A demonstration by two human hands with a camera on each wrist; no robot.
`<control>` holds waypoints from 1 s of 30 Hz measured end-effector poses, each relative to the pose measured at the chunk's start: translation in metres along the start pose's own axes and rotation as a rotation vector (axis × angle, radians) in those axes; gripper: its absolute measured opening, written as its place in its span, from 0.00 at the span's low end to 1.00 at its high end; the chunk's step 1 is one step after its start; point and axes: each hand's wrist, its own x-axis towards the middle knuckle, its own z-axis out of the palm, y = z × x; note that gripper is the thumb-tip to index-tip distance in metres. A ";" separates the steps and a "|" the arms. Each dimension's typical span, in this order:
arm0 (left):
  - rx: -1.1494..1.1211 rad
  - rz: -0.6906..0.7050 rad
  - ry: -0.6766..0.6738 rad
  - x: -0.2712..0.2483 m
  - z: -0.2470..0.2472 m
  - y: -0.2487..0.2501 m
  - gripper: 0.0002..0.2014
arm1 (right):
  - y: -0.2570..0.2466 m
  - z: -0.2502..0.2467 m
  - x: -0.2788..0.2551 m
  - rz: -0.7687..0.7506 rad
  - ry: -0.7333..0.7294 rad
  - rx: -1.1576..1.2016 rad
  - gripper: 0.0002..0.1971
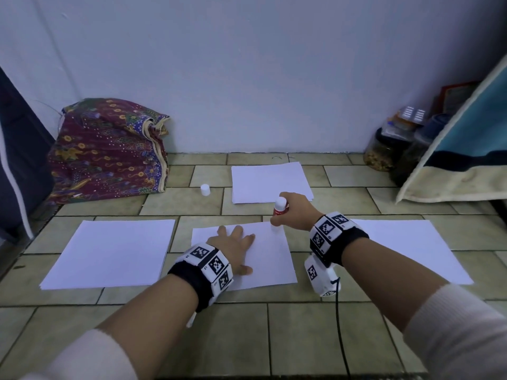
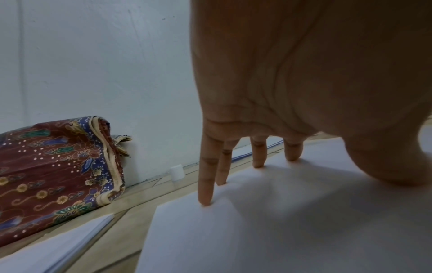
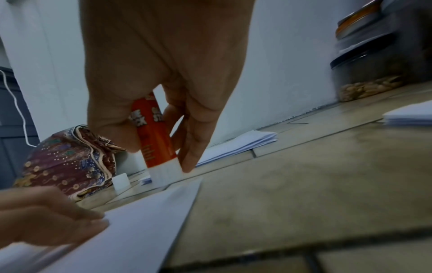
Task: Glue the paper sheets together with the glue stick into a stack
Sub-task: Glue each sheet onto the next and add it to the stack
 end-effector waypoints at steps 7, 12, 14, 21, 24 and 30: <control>0.005 -0.012 0.070 0.003 -0.007 0.010 0.37 | 0.002 -0.001 -0.006 0.017 -0.055 0.074 0.10; -0.023 -0.015 0.085 0.005 -0.007 0.012 0.36 | 0.004 0.001 -0.007 0.015 -0.059 -0.015 0.13; -0.027 -0.019 0.093 0.005 -0.006 0.013 0.36 | 0.006 0.002 -0.007 0.027 -0.045 -0.051 0.15; -0.061 0.003 0.127 0.011 -0.004 0.014 0.38 | 0.008 -0.001 -0.006 0.066 0.033 -0.091 0.19; -0.087 0.074 0.132 0.014 -0.007 0.014 0.42 | 0.008 -0.003 -0.006 0.046 0.052 -0.076 0.13; -0.043 0.166 0.077 0.019 -0.012 0.015 0.44 | 0.001 -0.014 -0.005 0.018 0.080 -0.223 0.16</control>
